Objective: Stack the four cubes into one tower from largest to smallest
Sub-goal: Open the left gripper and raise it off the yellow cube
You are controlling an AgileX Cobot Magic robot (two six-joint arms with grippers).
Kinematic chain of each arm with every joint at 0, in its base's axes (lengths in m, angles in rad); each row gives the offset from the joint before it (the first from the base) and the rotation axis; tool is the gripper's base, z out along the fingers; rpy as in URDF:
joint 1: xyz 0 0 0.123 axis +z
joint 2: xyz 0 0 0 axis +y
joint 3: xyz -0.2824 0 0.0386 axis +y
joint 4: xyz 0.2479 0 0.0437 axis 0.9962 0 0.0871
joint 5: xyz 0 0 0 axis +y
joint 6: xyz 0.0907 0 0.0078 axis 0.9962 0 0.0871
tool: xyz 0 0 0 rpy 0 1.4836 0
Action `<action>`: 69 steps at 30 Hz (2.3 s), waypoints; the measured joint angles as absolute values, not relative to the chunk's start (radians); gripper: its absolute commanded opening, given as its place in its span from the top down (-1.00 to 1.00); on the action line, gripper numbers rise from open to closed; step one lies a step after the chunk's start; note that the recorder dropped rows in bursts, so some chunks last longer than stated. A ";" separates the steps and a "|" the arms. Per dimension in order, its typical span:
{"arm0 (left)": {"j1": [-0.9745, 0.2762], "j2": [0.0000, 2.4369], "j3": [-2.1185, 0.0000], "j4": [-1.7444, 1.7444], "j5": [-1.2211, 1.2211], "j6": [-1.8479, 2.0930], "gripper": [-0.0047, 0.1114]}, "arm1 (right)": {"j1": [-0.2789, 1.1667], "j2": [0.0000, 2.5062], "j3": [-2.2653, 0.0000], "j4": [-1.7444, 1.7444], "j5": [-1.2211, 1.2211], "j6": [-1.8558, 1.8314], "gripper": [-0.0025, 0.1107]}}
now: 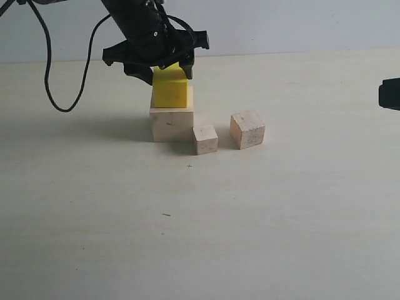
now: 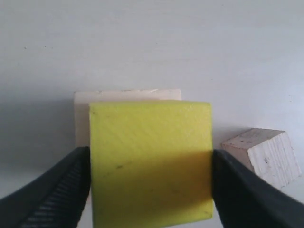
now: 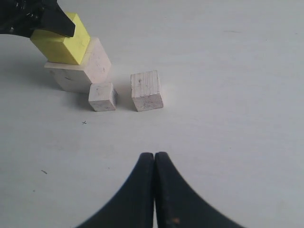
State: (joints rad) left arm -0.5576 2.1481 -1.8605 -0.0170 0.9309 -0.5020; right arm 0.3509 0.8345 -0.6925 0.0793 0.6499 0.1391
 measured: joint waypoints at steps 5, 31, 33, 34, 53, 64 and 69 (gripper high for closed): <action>-0.558 2.148 -1.860 -0.017 0.931 -0.504 0.85 | 0.351 0.835 -0.693 0.079 0.650 0.139 0.96; -0.558 2.150 -1.860 -0.076 0.974 -0.483 -0.56 | 0.351 0.835 -0.693 0.079 0.648 0.139 0.96; -0.558 2.150 -1.860 -0.082 0.979 -0.483 -0.56 | 0.351 0.835 -0.693 0.079 0.648 0.139 0.96; -0.558 2.150 -1.860 -0.087 0.981 -0.483 -0.56 | 0.351 0.835 -0.693 0.079 0.648 0.139 0.96; -0.558 2.150 -1.860 -0.122 0.988 -0.476 -0.56 | 0.351 0.835 -0.693 0.079 0.648 0.139 0.96; -0.544 2.036 -1.860 -0.078 1.046 -0.447 -0.56 | 0.351 0.835 -0.693 0.079 0.648 0.139 0.96; -0.542 1.979 -1.860 -0.069 1.130 -0.432 -0.11 | 0.351 0.835 -0.693 0.079 0.648 0.139 0.96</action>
